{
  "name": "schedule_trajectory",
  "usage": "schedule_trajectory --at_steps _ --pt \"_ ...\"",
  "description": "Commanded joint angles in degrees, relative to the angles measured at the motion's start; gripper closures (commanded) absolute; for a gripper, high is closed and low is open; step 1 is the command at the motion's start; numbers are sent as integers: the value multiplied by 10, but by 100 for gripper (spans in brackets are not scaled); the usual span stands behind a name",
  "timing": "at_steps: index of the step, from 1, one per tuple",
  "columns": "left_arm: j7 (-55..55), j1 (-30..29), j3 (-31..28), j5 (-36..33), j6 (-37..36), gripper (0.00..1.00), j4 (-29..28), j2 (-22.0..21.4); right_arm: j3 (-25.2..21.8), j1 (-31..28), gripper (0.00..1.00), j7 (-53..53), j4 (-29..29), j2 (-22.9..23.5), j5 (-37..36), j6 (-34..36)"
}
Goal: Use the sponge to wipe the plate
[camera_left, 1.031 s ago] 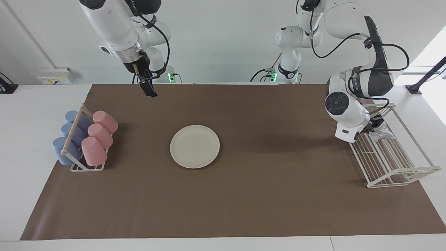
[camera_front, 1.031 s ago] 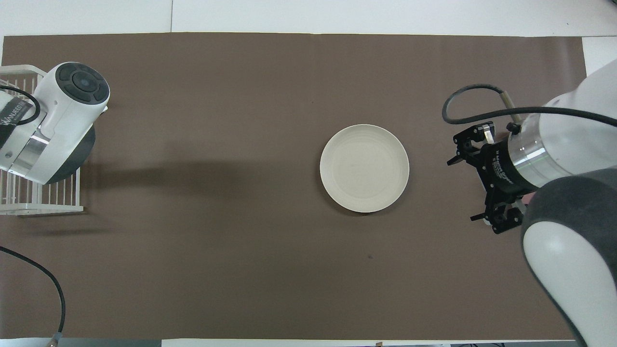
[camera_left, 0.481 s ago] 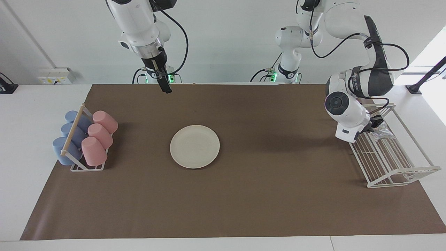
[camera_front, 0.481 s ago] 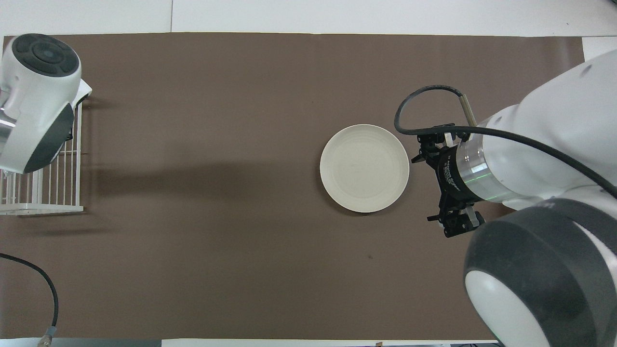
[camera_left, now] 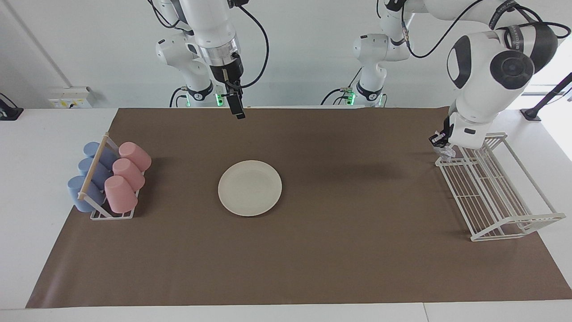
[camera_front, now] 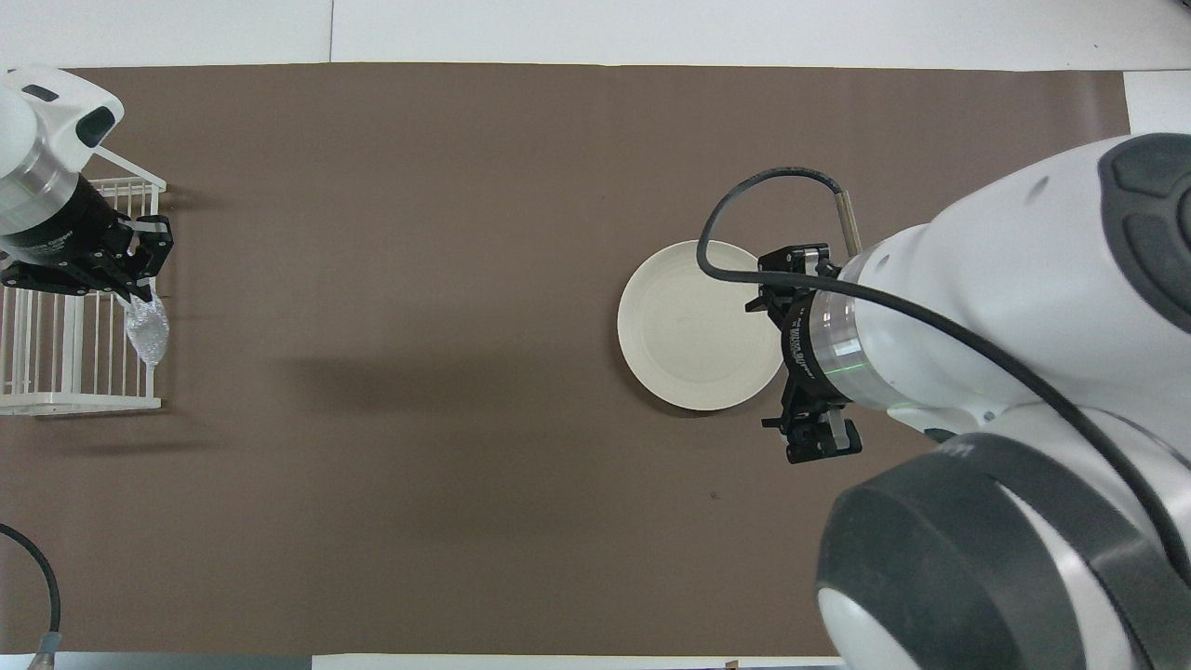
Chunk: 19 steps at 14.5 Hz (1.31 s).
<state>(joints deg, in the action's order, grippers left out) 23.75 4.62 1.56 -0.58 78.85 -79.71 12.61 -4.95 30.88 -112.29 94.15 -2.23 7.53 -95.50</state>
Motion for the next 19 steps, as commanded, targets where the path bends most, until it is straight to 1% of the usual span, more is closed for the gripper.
schedule_trajectory --at_steps 1,2,3,4,6,8,9,10,11,13,14,15,16,17,18,19 --pt "14 -45 -2 160 -10 100 4 -16 1 36 0 -78 23 -7 3 -55" --pt "15 -67 -2 219 -4 100 -15 -23 1 38 0 -79 30 -9 3 -57" --pt "13 -77 -2 279 4 100 -50 -41 1 42 0 -81 32 -10 2 -52" --pt "11 -80 -2 324 28 100 -94 -61 1 42 0 -79 41 -15 2 -48" --pt "5 -73 -1 407 100 100 -202 -111 1 45 0 -75 51 -22 0 -29" --pt "-53 -63 1 499 160 100 -305 -162 1 45 0 -71 50 -22 0 -28" --pt "-82 -57 1 542 175 100 -348 -183 1 45 0 -74 49 -22 1 -29" --pt "-102 -48 2 575 183 100 -379 -196 1 45 0 -80 49 -22 1 -29" --pt "-124 -30 2 599 191 100 -404 -207 1 46 0 -82 49 -22 1 -28" --pt "-164 -21 2 656 199 100 -442 -219 20 46 0 -79 51 -24 1 -30" --pt "-194 -20 2 688 199 100 -450 -215 26 46 0 -79 56 -26 2 -36" --pt "-205 -12 2 702 200 100 -452 -211 26 47 0 -79 65 -29 3 -45" --pt "-215 -2 3 713 200 100 -462 -213 33 49 0 -79 76 -33 3 -58" --pt "-243 -1 3 746 200 100 -475 -217 40 51 0 -80 88 -36 3 -78" --pt "-270 1 4 761 200 100 -482 -216 43 58 0 -80 94 -36 3 -99" --pt "-284 17 3 776 200 100 -483 -213 46 77 0 -90 100 -31 5 -123"
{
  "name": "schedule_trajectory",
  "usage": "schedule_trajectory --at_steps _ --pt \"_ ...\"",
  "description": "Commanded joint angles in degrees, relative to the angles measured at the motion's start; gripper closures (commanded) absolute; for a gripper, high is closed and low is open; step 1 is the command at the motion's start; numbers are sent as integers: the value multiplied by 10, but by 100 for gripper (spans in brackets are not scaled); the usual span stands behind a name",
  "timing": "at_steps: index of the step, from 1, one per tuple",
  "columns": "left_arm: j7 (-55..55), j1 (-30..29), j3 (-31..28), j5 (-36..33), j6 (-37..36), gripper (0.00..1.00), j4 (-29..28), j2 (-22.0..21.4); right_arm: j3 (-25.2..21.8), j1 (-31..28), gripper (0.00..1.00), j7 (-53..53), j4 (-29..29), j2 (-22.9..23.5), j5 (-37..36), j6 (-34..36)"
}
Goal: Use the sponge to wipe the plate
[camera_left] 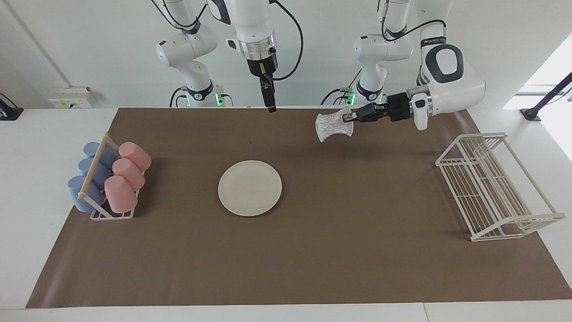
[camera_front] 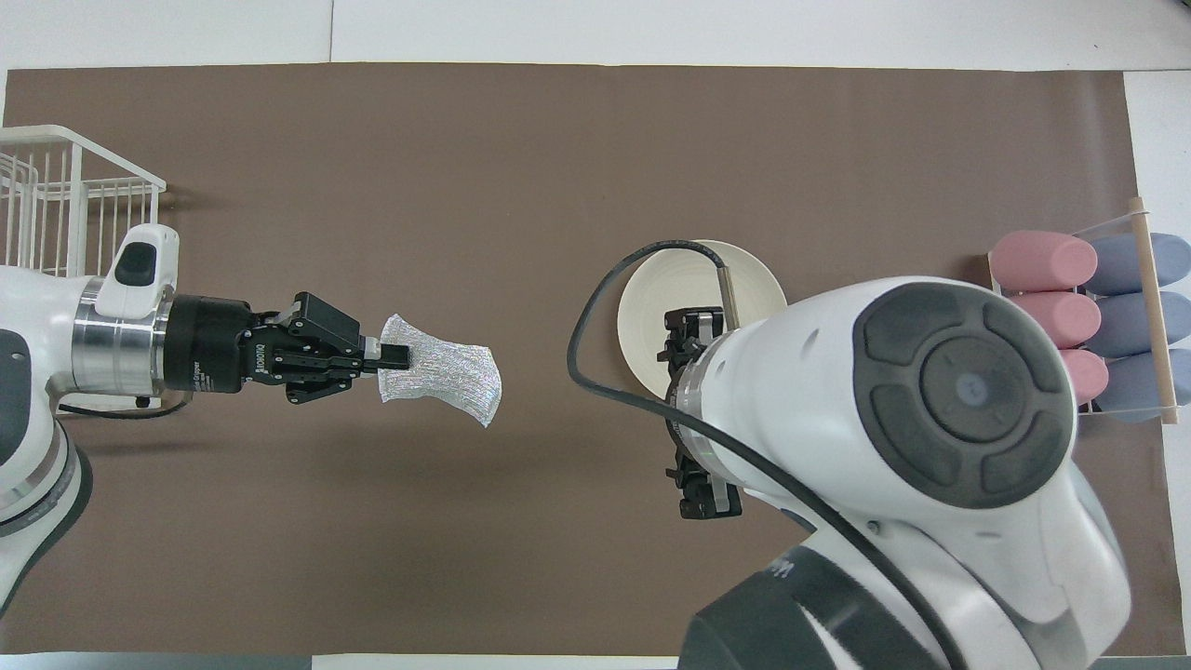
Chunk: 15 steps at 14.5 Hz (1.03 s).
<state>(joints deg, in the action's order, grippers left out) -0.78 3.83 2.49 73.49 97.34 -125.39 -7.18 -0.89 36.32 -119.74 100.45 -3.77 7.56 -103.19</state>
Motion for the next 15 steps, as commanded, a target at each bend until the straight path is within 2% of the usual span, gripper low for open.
schedule_trajectory --at_steps 1,5,9,15 --pt "-47 38 -6 49 15 100 -31 -17 5 39 0 -31 46 -12 4 -63" --pt "-124 56 -6 60 7 100 -72 -36 5 60 0 -76 56 9 10 -132" --pt "-184 50 -8 61 -35 100 -79 -39 6 62 0 -98 59 19 11 -167" --pt "-200 36 -9 61 -55 100 -82 -41 8 71 0 -100 73 19 12 -170"
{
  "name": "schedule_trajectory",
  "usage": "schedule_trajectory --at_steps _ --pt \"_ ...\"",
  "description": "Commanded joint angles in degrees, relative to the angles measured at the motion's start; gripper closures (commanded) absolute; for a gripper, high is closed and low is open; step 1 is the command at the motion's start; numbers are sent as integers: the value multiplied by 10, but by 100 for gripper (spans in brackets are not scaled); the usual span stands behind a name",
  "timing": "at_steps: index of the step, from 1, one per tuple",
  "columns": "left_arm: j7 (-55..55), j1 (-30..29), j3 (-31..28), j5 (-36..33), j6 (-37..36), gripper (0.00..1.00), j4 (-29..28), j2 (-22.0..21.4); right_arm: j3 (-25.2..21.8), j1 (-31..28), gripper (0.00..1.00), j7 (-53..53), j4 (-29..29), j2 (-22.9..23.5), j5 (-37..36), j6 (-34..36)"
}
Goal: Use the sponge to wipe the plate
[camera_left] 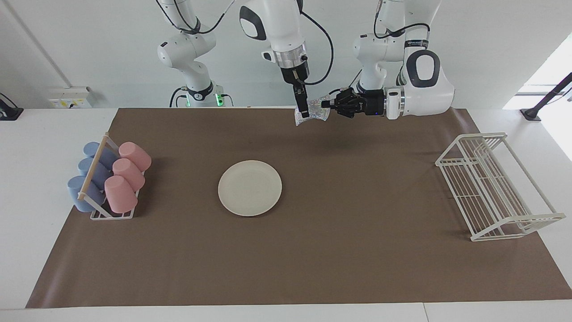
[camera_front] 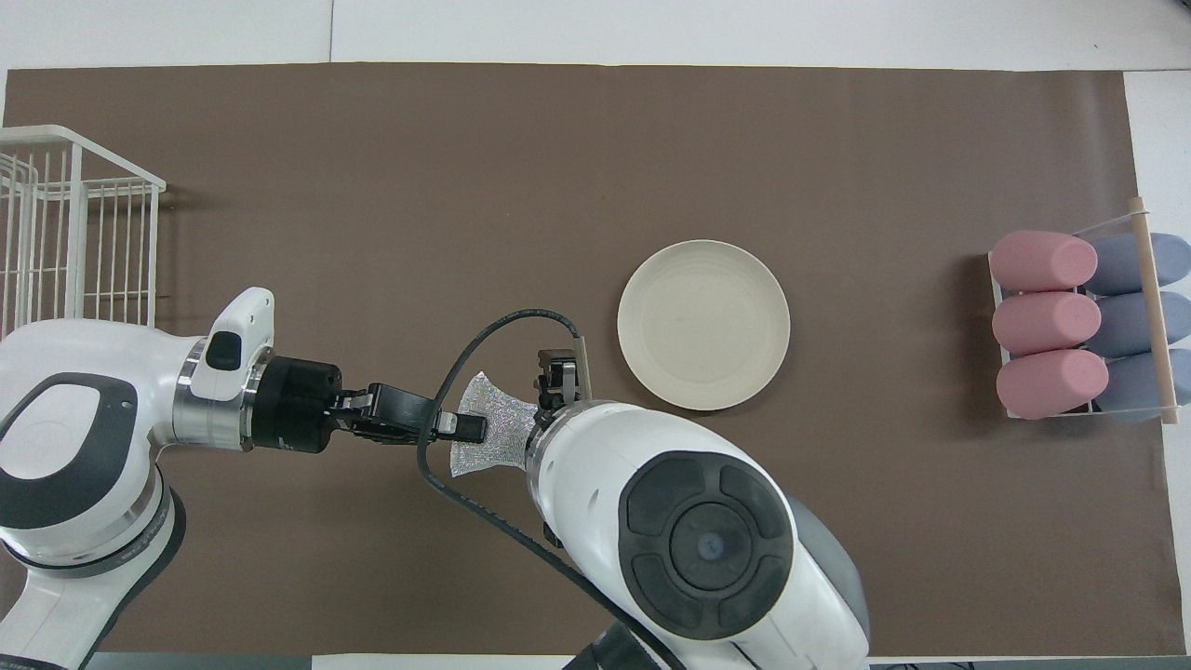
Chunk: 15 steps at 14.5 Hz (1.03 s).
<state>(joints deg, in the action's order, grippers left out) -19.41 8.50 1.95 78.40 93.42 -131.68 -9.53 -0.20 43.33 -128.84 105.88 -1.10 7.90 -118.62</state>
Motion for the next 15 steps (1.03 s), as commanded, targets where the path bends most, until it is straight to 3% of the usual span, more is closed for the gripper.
schedule_trajectory --at_steps 1,3,7,9,10,15 --pt "-13 -12 -4 11 -21 100 -19 -17 1 2 7 -9 19 -7 9 -21" --pt "-13 -14 -5 11 -30 100 -19 -17 5 2 24 -10 23 -5 15 -53" --pt "-12 -16 -5 11 -46 100 -19 -18 9 2 78 -9 26 -5 50 -74" --pt "-12 -16 -5 9 -47 100 -19 -18 10 2 96 -9 26 -5 50 -74" --pt "-12 -16 -5 7 -51 100 -19 -18 10 2 100 -7 26 -5 50 -73" --pt "-13 -16 -5 -10 -55 100 -13 -16 10 2 100 0 26 -4 49 -72"
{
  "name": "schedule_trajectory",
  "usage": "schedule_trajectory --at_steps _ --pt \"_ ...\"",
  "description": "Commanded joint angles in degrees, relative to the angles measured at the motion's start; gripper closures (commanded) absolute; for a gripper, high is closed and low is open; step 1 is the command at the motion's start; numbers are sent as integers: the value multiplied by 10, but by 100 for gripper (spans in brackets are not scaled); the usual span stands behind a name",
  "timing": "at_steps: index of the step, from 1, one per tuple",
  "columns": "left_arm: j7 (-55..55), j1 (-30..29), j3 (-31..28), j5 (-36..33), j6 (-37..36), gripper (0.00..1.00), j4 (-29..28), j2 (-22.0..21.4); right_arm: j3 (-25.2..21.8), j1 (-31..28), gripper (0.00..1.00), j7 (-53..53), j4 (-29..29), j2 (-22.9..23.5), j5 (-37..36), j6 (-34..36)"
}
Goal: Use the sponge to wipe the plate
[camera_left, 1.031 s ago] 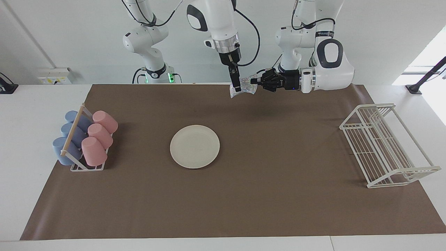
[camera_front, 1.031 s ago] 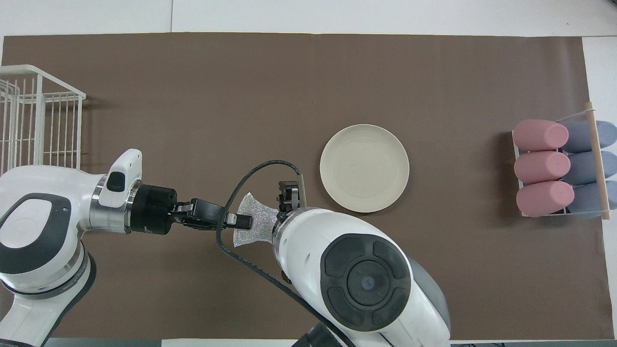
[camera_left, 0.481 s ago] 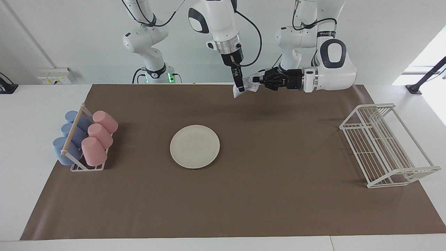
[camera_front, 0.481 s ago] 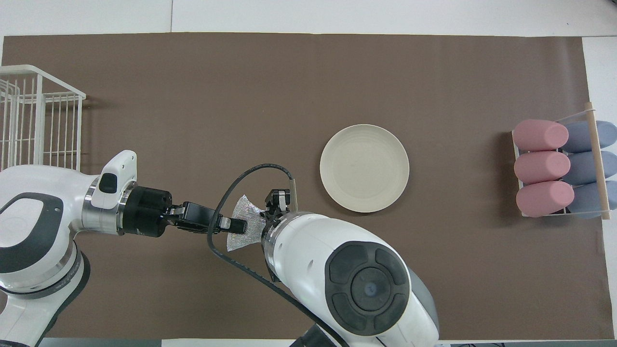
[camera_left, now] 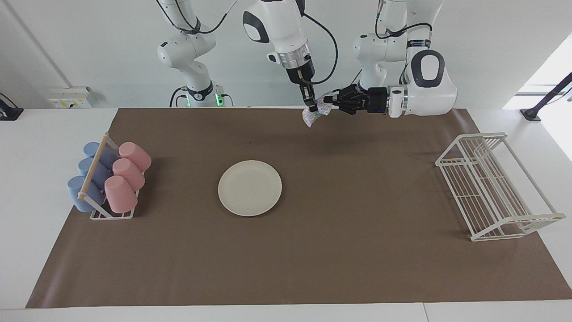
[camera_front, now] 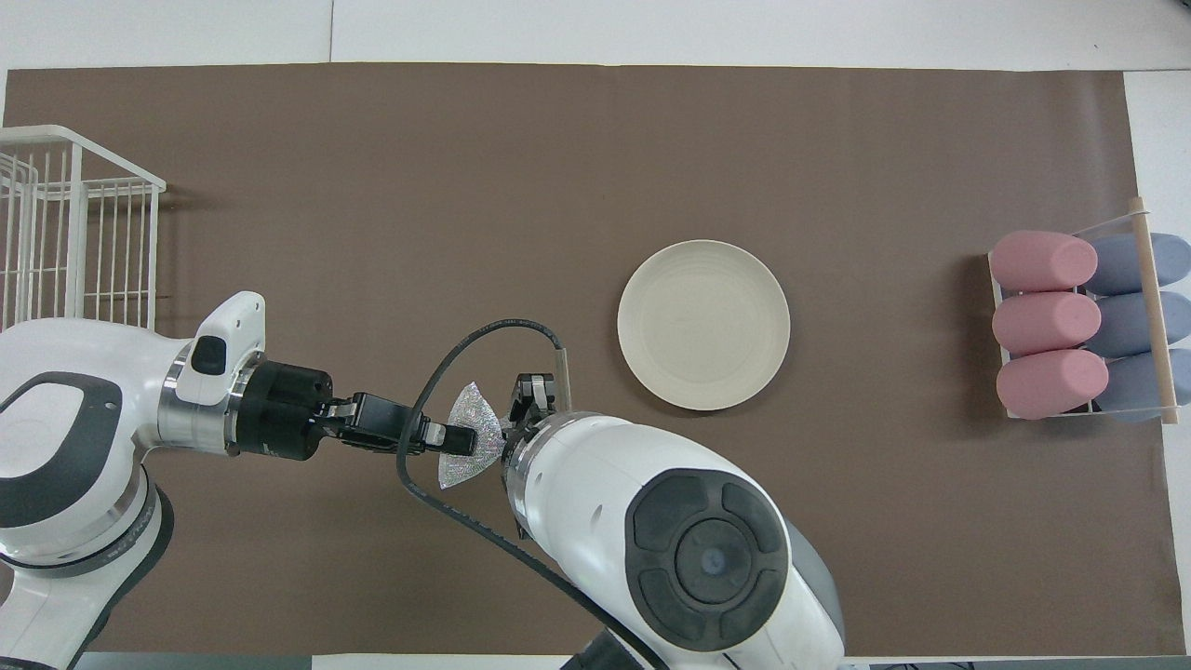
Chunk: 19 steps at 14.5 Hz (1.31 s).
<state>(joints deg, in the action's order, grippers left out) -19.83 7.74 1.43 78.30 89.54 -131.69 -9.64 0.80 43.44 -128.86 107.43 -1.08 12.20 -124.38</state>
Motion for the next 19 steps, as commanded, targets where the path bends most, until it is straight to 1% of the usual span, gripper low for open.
schedule_trajectory --at_steps 1,2,3,6,7,9,11,13,14,15,16,18,19 --pt "-7 -8 1 -18 -17 60 -10 -16 0 1 100 2 10 -5 6 -13" --pt "-3 -8 1 -20 -17 1 -10 -17 0 0 100 4 10 -4 6 -11" --pt "1 -8 1 -21 -19 0 -9 -17 0 0 100 6 10 -4 6 -10" --pt "2 -10 1 -55 -20 0 -7 -18 -1 -3 100 31 15 -5 5 -7" --pt "7 -19 1 -66 -17 0 -5 -17 -1 -13 100 71 41 -5 5 -18" --pt "15 -31 1 -106 -13 0 6 -15 -1 -68 100 196 87 -5 6 -45" --pt "31 -50 1 -147 -11 0 17 -14 -1 -112 100 282 103 -2 5 -49" --pt "65 -63 1 -205 -10 0 45 -13 -1 -140 100 358 138 13 5 -60" --pt "86 -66 1 -236 -9 0 61 -11 -1 -156 100 397 164 26 6 -97" --pt "106 -66 1 -265 0 0 76 -9 -1 -159 100 414 184 34 6 -154" --pt "115 -66 1 -293 7 0 81 -10 -1 -161 100 416 194 45 7 -192" --pt "115 -65 1 -354 10 0 94 -9 -1 -161 100 424 198 66 7 -202" --pt "113 -65 2 -398 12 0 95 -9 -1 -159 100 425 199 80 7 -204"
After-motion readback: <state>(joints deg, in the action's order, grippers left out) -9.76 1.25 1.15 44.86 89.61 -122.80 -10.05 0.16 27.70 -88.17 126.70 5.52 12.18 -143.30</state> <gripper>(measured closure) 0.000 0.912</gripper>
